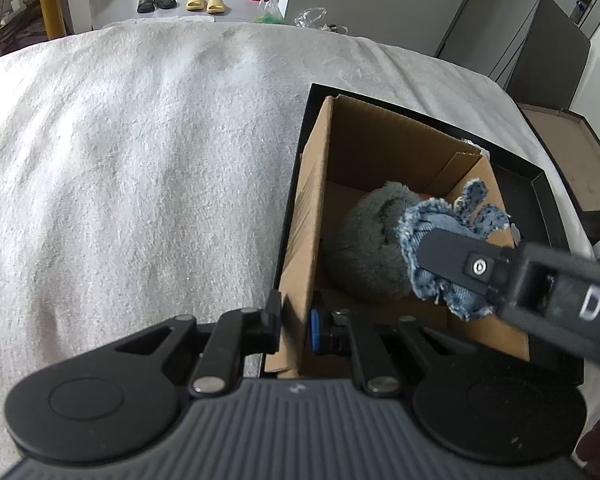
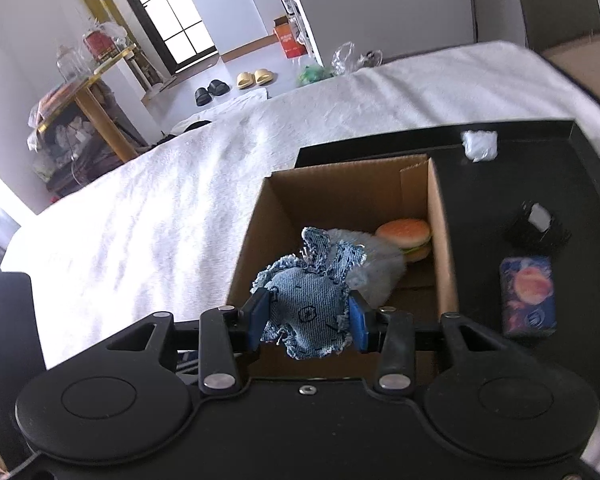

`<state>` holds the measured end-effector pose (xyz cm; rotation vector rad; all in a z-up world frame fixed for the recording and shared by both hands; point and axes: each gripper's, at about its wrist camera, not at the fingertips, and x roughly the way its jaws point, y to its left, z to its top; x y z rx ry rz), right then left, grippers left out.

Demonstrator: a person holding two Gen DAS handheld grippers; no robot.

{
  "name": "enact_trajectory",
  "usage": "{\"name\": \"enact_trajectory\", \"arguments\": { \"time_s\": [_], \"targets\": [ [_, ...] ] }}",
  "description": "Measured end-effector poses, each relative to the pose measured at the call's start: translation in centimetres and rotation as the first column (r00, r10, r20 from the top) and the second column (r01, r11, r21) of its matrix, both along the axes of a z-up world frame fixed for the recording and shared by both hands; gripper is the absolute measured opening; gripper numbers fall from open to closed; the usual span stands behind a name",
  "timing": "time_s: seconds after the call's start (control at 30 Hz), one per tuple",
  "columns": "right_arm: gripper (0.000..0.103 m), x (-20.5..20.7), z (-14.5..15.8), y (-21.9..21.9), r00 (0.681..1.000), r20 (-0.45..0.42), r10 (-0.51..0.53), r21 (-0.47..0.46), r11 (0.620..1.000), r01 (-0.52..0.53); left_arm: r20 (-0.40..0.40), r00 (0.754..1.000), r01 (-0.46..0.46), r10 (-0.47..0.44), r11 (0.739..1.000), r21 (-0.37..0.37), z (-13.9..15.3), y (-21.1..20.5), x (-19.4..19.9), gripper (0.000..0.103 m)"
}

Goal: Organize soft objects
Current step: 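Open the right gripper to release the denim plush into the box, then move the right gripper back over the tray to the planet-print tissue pack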

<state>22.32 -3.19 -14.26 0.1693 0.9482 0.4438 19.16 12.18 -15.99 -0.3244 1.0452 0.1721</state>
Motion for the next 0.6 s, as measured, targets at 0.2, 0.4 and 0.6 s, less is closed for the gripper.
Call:
{"name": "enact_trajectory", "arguments": {
  "time_s": [0.2,0.4,0.6],
  "targets": [
    [0.048,0.6,-0.2,-0.8,0.995,-0.095,-0.016,0.135,0.990,0.029,-0.003,1.000,0.002,-0.002,1.000,0.000,0.1,-0.1,0.0,0.012],
    [0.054,0.6,-0.5,-1.4,0.993,-0.112,-0.034,0.141,0.989,0.050,-0.011,1.000,-0.002,0.002,1.000,0.000,0.2,0.0,0.0,0.015],
    [0.054,0.3,-0.5,-2.1,0.996,-0.076,-0.052,0.076,0.995,0.058,-0.024,1.000,-0.002,0.002,1.000,0.024,0.4,-0.5,0.2,0.016]
  ]
}}
